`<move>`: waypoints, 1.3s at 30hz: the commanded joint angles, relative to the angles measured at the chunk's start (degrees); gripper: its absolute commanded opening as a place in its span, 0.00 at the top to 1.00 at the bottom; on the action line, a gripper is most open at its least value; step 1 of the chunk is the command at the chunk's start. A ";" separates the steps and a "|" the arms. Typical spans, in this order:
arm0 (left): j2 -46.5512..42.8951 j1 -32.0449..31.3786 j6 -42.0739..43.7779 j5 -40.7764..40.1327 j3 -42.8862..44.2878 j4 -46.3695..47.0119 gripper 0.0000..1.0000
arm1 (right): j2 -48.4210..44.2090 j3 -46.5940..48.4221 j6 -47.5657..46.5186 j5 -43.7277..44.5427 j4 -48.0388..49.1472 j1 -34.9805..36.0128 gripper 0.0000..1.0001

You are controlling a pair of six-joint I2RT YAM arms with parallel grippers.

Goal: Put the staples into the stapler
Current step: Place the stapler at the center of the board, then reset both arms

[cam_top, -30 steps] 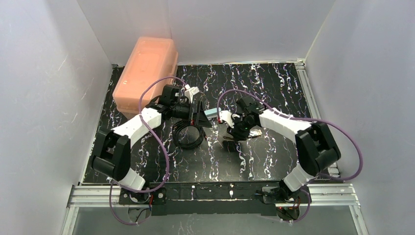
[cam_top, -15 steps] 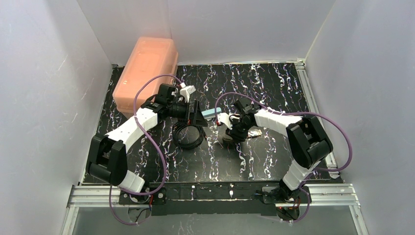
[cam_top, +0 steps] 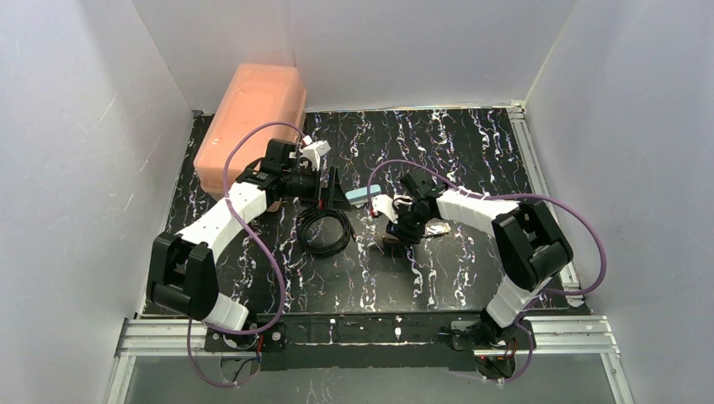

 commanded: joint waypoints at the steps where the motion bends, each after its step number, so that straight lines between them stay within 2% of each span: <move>1: -3.85 0.52 2.74 -1.35 3.13 -2.79 0.01 | -0.50 -1.41 -0.66 0.74 3.03 0.47 0.50; 5: -4.51 0.57 4.09 -2.66 4.03 -4.09 0.01 | -1.33 -0.91 -0.57 0.45 2.76 0.48 0.42; 11: -6.36 0.89 7.24 -6.48 7.61 -7.77 0.02 | -5.34 0.47 1.15 0.33 1.03 0.50 0.26; 17: -9.88 1.06 11.41 -16.42 11.51 -10.60 0.01 | -12.79 2.43 7.73 1.99 -0.38 -0.81 0.02; 28: -16.39 1.36 13.93 -31.88 11.63 -6.59 0.01 | -27.32 9.16 26.28 11.58 4.74 -9.11 0.01; 31: -21.01 1.60 14.13 -36.04 10.08 -3.70 0.01 | -30.59 11.04 30.47 17.53 6.54 -9.68 0.01; 34: -23.74 1.87 14.13 -39.16 10.19 -3.72 0.01 | -32.69 13.52 33.13 21.86 6.35 -9.91 0.01; 39: -27.90 2.34 14.06 -39.93 8.67 -2.55 0.01 | -34.59 15.02 33.41 21.80 6.62 -11.02 0.01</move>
